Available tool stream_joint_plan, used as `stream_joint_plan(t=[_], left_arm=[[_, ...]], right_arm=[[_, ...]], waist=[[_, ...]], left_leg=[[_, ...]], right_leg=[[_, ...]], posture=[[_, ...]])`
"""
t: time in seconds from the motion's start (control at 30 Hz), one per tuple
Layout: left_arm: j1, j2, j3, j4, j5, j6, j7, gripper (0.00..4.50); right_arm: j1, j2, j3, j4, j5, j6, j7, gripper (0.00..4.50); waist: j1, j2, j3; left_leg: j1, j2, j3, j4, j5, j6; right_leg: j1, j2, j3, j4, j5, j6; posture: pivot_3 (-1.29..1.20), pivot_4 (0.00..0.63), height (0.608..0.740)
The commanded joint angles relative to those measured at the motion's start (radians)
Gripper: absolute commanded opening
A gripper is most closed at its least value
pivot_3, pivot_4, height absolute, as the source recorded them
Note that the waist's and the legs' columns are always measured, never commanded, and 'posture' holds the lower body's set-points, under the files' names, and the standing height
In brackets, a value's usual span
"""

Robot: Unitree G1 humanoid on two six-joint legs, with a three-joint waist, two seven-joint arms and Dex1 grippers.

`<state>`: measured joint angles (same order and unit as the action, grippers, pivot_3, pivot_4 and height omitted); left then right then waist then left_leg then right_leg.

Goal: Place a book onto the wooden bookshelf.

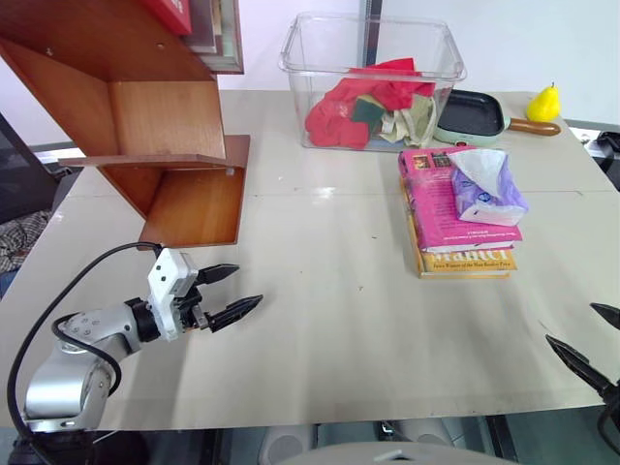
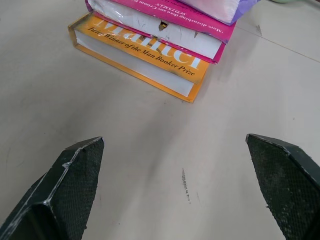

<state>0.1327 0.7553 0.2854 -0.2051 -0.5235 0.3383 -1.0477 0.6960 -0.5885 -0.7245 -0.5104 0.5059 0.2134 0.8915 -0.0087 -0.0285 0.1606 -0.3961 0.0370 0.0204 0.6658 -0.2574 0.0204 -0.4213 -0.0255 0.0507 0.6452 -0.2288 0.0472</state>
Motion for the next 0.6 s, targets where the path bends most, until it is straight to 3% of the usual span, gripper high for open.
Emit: stream_joint_plan(t=[0.03,0.37,0.6], left_arm=[[-0.042,-0.006,0.014,-0.063,-0.038,0.002,0.015,4.48],[-0.286,-0.034,-0.092,-0.241,-0.178,0.159,0.067,4.48],[-0.418,-0.053,-0.144,-0.314,-0.258,0.2,0.081,4.48]], right_arm=[[-0.046,-0.023,-0.003,-0.03,0.009,0.021,-0.039,4.5],[-0.235,-0.11,0.055,-0.201,0.021,0.265,-0.248,4.5],[-0.527,-0.198,0.145,-0.214,0.1,0.461,-0.384,4.5]], waist=[[0.0,0.0,0.0],[0.0,0.002,-0.001],[-0.004,0.001,-0.001]], left_leg=[[0.0,0.0,0.0,0.0,0.0,0.0],[-0.001,0.0,0.002,0.002,0.0,0.0],[0.0,-0.001,0.002,0.002,0.0,0.0]], right_leg=[[0.0,0.0,0.0,0.0,0.0,0.0],[0.003,0.003,-0.004,0.0,0.001,-0.001],[0.004,0.008,-0.004,-0.001,0.002,-0.003]], posture=[[0.0,0.15,0.74],[0.0,0.15,0.74],[0.0,0.15,0.74]])
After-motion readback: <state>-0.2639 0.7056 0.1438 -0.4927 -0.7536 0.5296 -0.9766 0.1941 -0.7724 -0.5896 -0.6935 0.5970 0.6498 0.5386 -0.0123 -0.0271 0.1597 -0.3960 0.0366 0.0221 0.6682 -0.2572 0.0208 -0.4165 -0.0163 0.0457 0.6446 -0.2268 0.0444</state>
